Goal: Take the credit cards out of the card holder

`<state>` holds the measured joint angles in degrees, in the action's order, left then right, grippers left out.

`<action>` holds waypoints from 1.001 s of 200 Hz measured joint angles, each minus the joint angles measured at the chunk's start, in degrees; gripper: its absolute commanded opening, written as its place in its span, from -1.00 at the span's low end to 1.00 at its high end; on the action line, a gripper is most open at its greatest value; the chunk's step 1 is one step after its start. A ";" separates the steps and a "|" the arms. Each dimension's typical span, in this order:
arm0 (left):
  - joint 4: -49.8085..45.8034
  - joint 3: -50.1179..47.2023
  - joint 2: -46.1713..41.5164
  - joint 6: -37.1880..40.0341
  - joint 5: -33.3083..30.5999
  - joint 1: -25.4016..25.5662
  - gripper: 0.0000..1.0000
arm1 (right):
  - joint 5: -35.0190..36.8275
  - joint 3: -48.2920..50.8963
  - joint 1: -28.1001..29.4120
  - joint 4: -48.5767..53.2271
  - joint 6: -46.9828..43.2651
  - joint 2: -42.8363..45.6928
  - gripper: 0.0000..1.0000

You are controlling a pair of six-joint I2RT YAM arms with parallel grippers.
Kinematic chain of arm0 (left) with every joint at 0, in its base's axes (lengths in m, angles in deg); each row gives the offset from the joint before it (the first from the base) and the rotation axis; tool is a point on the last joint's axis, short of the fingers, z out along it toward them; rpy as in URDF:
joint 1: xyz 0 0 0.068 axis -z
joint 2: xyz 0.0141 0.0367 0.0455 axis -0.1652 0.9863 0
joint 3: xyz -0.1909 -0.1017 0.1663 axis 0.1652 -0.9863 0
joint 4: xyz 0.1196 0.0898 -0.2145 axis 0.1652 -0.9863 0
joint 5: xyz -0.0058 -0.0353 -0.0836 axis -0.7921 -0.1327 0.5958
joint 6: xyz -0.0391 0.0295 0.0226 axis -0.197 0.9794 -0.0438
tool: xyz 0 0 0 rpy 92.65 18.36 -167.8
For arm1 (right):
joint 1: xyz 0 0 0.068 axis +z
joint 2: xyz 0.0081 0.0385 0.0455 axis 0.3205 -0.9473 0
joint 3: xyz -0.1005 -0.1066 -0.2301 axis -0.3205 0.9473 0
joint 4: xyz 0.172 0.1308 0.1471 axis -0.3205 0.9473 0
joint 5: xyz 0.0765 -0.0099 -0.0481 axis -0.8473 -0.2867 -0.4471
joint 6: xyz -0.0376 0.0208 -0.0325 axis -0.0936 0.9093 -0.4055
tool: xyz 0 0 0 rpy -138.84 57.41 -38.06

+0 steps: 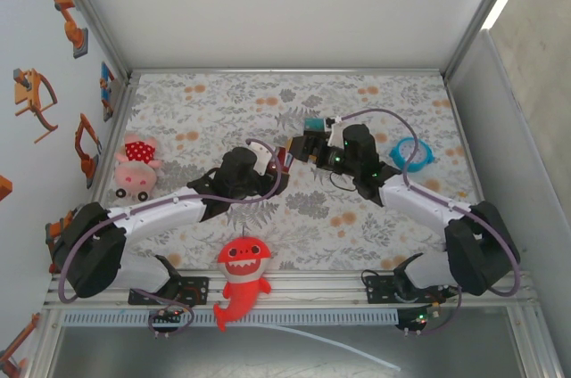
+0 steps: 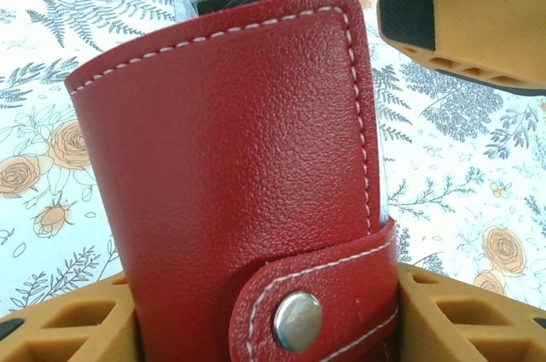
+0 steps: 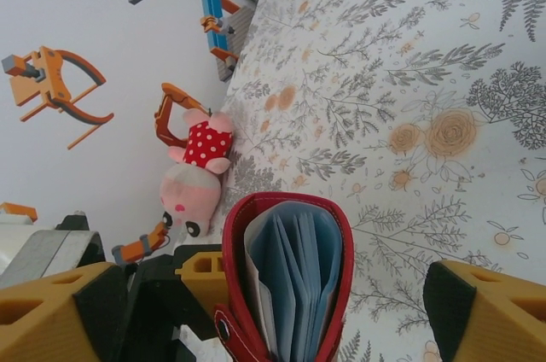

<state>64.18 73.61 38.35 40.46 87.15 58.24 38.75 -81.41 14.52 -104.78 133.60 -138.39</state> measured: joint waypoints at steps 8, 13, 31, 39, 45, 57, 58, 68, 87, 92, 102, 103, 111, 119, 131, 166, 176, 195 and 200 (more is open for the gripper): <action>0.17 0.00 0.00 0.00 0.20 0.00 0.14 | 0.20 -0.02 0.00 0.70 -0.22 -0.04 0.71; 0.26 0.00 0.00 0.02 0.33 0.00 0.14 | 0.33 -0.02 0.00 1.18 -0.20 -0.13 0.69; 0.74 0.00 0.00 0.04 0.85 0.02 0.14 | 0.68 -0.02 0.00 2.47 -0.37 -0.81 0.63; 0.98 0.00 0.00 0.13 0.94 0.02 0.15 | 0.76 -0.02 0.00 2.62 -0.31 -1.40 0.61; 1.14 0.00 0.00 0.20 1.05 0.00 0.15 | 0.63 -0.02 0.00 2.49 -0.28 -1.81 0.59; 1.18 0.00 0.00 0.33 1.11 0.02 0.14 | 0.13 -0.11 0.00 2.27 0.13 -2.93 0.57; 1.18 0.00 0.00 0.35 1.11 0.04 0.15 | 0.11 -0.13 0.00 2.21 0.17 -3.02 0.57; 0.98 0.00 0.02 0.37 1.01 0.04 0.14 | -0.31 -0.37 0.00 1.79 0.63 -4.02 0.56; 0.72 0.00 0.04 0.37 0.44 -0.07 0.15 | -1.03 -1.38 0.04 0.90 1.18 -5.84 0.56; 0.68 0.00 0.04 0.37 0.22 -0.09 0.15 | -1.25 -1.66 0.07 0.72 1.20 -6.19 0.56; 0.63 0.00 0.04 0.37 -0.31 -0.11 0.15 | -1.70 -2.21 0.20 0.52 1.27 -6.73 0.56; 0.63 0.00 0.04 0.37 -0.35 -0.11 0.14 | -1.73 -2.25 0.22 0.48 1.29 -6.78 0.56; 0.61 0.00 0.07 0.35 -0.66 -0.11 0.15 | -1.90 -2.56 0.37 0.22 1.42 -7.10 0.55; 0.63 0.00 0.07 0.35 -0.92 -0.11 0.15 | -2.05 -2.80 0.44 0.02 1.60 -7.34 0.53; 0.66 0.00 0.13 0.35 -1.18 -0.13 0.15 | -2.08 -2.89 0.55 -0.48 1.66 -7.54 0.52; 0.74 0.00 0.17 0.35 -1.40 -0.13 0.14 | -1.57 -2.89 0.76 -0.42 1.60 -7.17 0.53; 1.03 0.00 0.17 0.35 -1.36 -0.11 0.15 | -1.46 -2.82 0.81 -0.28 1.57 -6.64 0.54; 1.77 0.00 0.17 0.37 -1.29 -0.11 0.15 | -1.11 -2.82 1.14 -0.07 1.51 -5.64 0.60; 1.92 0.00 0.17 0.37 -1.27 -0.11 0.15 | -1.07 -2.82 1.20 -0.07 1.44 -5.46 0.60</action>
<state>66.10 73.61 38.53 40.83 85.88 58.13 37.68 -84.23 15.72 -104.85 135.04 -143.85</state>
